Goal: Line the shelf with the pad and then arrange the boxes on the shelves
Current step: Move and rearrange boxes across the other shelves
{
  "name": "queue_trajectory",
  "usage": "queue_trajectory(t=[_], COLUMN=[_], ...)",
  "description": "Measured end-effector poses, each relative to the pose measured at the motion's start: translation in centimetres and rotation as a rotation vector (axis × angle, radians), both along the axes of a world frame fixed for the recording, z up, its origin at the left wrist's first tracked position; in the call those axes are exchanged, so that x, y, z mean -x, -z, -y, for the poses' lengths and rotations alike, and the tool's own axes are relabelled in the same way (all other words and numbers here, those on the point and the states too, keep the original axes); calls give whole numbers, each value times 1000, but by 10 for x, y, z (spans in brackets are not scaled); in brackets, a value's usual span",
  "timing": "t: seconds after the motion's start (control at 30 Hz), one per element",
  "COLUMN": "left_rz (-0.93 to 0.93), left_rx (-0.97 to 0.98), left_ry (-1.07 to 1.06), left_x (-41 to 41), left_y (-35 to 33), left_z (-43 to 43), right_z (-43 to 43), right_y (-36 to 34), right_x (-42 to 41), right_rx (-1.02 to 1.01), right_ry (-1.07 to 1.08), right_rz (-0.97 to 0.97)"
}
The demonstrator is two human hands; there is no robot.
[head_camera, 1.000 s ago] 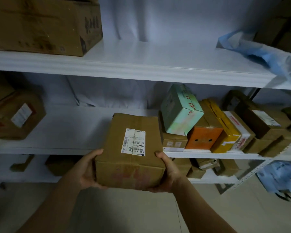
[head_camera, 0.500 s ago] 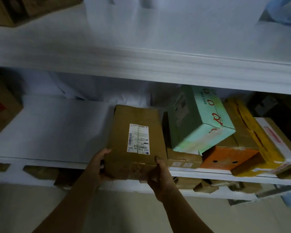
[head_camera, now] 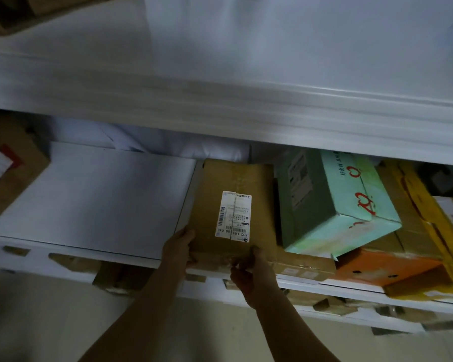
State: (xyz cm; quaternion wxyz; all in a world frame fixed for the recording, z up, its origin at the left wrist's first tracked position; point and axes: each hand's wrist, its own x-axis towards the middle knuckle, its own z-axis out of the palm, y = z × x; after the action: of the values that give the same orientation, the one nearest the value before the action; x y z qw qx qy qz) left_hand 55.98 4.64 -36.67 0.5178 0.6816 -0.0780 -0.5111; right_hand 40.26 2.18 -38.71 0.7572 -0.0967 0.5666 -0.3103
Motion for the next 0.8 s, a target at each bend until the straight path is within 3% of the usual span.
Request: queue_trajectory(t=[0.37,0.57,0.67,0.73,0.8], left_rz=[430,460,503,523,571], left_rx=[-212,-36,98,128,136], left_ry=[132,5,-138,-138,-125], left_x=[-3,-48,-80,-126,-152], left_y=[-41,-101,-168,-161,-196], left_z=[-49,-86,-105,-88,-93], right_z=[-45,-77,-92,-98,-103], right_y=[-70,-162,-221,-261,-301], right_x=[-6,-60,-94,-114,-128], right_rx=[39,280,426,503,558], right_ry=[-38,-269,-373,-384,-393], right_rz=[-69,-22,86,173,254])
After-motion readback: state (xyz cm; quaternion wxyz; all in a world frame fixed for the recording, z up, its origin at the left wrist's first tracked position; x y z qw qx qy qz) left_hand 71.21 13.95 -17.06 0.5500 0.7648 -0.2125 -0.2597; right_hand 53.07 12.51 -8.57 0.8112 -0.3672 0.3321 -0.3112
